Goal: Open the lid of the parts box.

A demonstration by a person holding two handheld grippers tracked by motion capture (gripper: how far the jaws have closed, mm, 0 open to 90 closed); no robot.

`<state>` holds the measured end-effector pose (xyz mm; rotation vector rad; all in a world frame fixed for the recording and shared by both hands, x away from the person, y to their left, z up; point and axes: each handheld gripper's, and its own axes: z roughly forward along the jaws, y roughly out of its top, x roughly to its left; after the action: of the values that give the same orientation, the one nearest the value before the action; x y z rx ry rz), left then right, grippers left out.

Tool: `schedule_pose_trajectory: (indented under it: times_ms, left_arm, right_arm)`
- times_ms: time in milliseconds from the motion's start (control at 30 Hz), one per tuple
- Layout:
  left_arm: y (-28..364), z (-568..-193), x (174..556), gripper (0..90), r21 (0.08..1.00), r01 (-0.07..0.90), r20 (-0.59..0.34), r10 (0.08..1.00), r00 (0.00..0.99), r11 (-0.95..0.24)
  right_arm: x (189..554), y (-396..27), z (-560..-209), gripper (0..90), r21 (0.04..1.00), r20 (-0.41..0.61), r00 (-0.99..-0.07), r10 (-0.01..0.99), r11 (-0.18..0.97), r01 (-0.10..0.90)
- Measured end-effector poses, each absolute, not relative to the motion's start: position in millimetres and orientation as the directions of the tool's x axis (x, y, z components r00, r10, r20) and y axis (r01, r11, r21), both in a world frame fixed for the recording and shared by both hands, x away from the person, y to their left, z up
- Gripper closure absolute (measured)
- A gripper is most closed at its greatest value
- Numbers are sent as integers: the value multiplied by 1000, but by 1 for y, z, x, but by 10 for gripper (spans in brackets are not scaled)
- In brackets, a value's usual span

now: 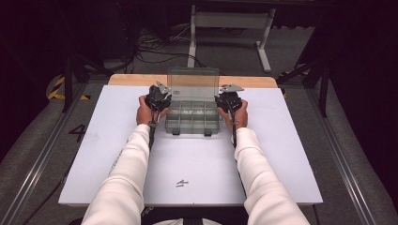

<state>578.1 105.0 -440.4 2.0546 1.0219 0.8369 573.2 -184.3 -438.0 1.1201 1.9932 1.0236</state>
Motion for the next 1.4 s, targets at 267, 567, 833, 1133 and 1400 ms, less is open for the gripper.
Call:
schedule_pose_trajectory:
  times_ms: [267, 567, 833, 1133, 1400]
  left_arm:
    - [105, -439, 578, 656, 786, 399, 253, 835, 489, -472]
    - [107, -438, 577, 654, 781, 403, 254, 832, 493, -477]
    - [108, -438, 578, 657, 777, 406, 257, 830, 495, -482]
    - [110, -438, 577, 639, 772, 419, 247, 833, 496, -478]
    - [112, -437, 576, 627, 771, 417, 248, 830, 500, -482]
  right_arm:
    - [573, -184, -437, 735, 851, -146, -444, 884, 341, 400]
    - [571, -183, -436, 720, 850, -145, -447, 883, 343, 400]
    - [571, -184, -436, 724, 851, -141, -448, 883, 339, 402]
    - [570, -184, -436, 720, 852, -139, -447, 884, 337, 402]
    - [569, -185, -435, 712, 853, -135, -448, 884, 334, 401]
